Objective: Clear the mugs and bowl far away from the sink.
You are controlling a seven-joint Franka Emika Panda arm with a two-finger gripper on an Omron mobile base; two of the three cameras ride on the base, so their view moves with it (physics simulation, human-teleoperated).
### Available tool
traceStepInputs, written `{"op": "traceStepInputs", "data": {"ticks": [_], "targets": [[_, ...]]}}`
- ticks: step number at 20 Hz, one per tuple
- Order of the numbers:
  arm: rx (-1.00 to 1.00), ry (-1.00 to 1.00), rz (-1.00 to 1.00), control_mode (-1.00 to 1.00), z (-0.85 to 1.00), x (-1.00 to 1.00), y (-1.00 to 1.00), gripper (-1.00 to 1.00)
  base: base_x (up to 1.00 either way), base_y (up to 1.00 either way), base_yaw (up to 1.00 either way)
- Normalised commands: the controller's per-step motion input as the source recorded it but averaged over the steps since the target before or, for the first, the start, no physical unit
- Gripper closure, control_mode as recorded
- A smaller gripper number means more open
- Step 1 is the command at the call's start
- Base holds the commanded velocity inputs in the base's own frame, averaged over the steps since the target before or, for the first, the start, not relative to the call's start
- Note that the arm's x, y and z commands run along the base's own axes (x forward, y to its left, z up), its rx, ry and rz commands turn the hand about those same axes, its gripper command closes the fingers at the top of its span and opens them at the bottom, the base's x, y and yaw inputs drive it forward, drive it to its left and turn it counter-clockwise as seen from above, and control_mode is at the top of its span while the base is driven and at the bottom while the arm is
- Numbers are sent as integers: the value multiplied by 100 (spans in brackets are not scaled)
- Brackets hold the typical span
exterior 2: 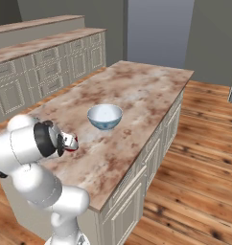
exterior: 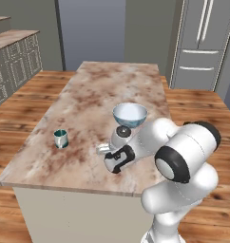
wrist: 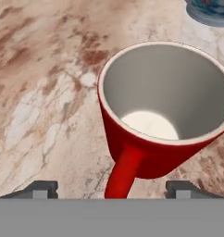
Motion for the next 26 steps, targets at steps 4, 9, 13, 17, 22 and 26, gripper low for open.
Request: {"op": "traceStepInputs", "data": {"ticks": [4, 9, 13, 17, 22, 26], "targets": [[6, 0, -8, -100, 29, -28, 0, -100, 0, 0, 0], [9, 1, -12, -100, 64, -29, -12, -100, 0, 0, 0], [6, 0, 1, -100, 100, -38, -22, -100, 0, 0, 0], [5, 0, 7, -100, 100, -32, -43, -100, 0, 0, 0], [-4, 0, 2, -100, 100, -40, -43, -100, 0, 0, 0], [-7, 2, 3, -100, 81, -73, -47, -100, 0, 0, 0]]}}
